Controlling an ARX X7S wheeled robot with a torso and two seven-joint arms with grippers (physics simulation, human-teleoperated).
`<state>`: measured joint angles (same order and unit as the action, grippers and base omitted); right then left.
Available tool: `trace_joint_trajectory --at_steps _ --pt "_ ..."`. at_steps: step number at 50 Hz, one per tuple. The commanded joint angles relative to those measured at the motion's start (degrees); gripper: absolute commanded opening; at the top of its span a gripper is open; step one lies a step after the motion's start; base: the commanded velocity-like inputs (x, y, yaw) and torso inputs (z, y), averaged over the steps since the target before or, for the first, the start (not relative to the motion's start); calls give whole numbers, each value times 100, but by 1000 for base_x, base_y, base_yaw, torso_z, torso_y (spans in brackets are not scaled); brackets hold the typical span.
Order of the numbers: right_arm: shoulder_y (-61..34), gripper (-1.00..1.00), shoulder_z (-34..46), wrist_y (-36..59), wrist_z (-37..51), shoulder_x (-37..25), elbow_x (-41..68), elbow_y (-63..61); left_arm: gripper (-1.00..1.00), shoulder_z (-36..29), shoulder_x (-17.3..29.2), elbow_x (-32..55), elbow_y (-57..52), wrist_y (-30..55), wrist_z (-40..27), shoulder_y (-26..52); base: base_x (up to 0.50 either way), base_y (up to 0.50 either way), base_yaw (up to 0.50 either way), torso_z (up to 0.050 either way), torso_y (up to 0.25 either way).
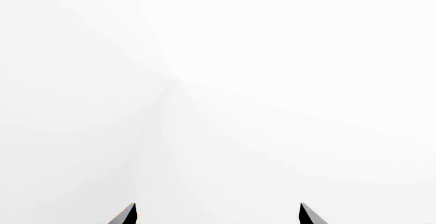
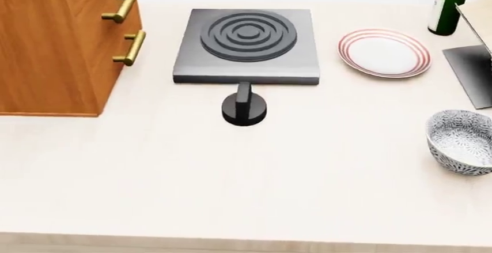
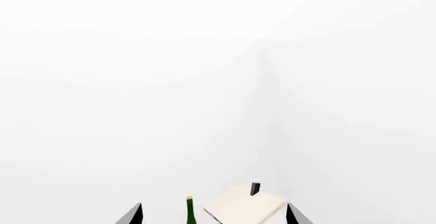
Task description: Put the bowl on the stove.
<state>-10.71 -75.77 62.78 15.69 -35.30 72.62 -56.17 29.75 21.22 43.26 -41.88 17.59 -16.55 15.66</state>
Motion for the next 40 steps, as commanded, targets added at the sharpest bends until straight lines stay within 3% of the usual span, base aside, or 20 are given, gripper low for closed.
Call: trace_joint_trajectory --at_steps 1,17,40 --pt "35 100 230 -67 -111 98 -198 -18 100 -55 5 -23 29 -14 10 -23 0 500 0 0 0" --pt "90 100 475 -186 -209 122 -391 -66 100 -94 11 2 43 -46 22 -53 0 500 0 0 0" --pt "312 100 622 -430 -472 164 -458 -134 100 -129 32 14 52 -80 9 -86 31 2 0 0 0"
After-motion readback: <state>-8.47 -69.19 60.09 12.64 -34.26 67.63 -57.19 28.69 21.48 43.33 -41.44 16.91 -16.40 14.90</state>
